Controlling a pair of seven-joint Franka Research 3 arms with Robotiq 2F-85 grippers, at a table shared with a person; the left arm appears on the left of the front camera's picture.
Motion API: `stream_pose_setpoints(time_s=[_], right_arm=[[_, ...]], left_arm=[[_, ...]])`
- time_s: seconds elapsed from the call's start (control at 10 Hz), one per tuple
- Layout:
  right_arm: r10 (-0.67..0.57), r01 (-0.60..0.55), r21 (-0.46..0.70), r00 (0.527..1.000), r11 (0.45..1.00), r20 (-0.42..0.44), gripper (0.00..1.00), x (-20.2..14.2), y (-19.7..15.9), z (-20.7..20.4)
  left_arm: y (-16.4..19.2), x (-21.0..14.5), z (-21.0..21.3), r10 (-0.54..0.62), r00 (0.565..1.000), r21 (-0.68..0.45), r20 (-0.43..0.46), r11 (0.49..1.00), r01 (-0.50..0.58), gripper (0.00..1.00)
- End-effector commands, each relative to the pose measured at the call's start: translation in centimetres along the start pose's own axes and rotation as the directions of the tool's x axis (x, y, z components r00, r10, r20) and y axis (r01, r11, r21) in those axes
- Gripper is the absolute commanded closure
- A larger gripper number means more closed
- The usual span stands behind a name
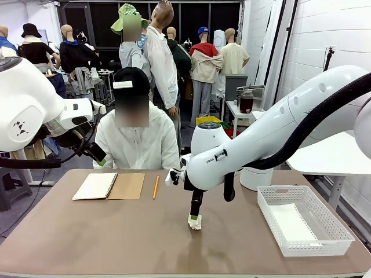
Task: Sort the paper based on its condition.
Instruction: If a person hands you a paper, place it in the Organizing basket , and if it's crumpled, put it in the Trash can.
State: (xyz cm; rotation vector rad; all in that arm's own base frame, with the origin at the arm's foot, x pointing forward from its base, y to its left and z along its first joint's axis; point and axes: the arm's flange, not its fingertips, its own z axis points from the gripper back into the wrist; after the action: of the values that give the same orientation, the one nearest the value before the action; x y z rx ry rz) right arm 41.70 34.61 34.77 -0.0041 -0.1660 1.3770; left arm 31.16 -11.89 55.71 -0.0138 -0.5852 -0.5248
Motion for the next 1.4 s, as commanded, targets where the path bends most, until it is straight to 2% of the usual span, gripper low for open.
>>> stream_pose_setpoints(time_s=[0.0,1.0,1.1,1.2,1.3], right_arm=[[-0.006,0.006,0.011,1.000,1.000,0.004,0.00,-0.3,0.1,-0.5],[-0.005,0.006,0.080,1.000,0.997,-0.020,0.00,0.4,-0.6,-4.0],[-0.007,0.008,0.088,1.000,0.996,-0.021,0.04,0.4,-0.7,-4.1],[-0.006,0.008,0.092,1.000,0.996,-0.018,0.15,0.4,-0.7,-4.0],[-0.006,0.007,0.095,1.000,0.995,-0.013,0.32,0.4,-0.7,-4.1]], left_arm=[[0.1,0.0,0.0,0.004,1.000,-0.005,0.006,1.000,-0.004,0.00],[0.1,0.0,0.0,0.004,1.000,-0.005,0.006,1.000,-0.004,0.00],[0.1,0.0,0.0,0.004,1.000,-0.005,0.006,1.000,-0.004,0.00],[0.1,0.0,0.0,0.004,1.000,-0.005,0.006,1.000,-0.004,0.00],[0.1,0.0,0.0,0.004,1.000,-0.005,0.006,1.000,-0.004,0.00]])
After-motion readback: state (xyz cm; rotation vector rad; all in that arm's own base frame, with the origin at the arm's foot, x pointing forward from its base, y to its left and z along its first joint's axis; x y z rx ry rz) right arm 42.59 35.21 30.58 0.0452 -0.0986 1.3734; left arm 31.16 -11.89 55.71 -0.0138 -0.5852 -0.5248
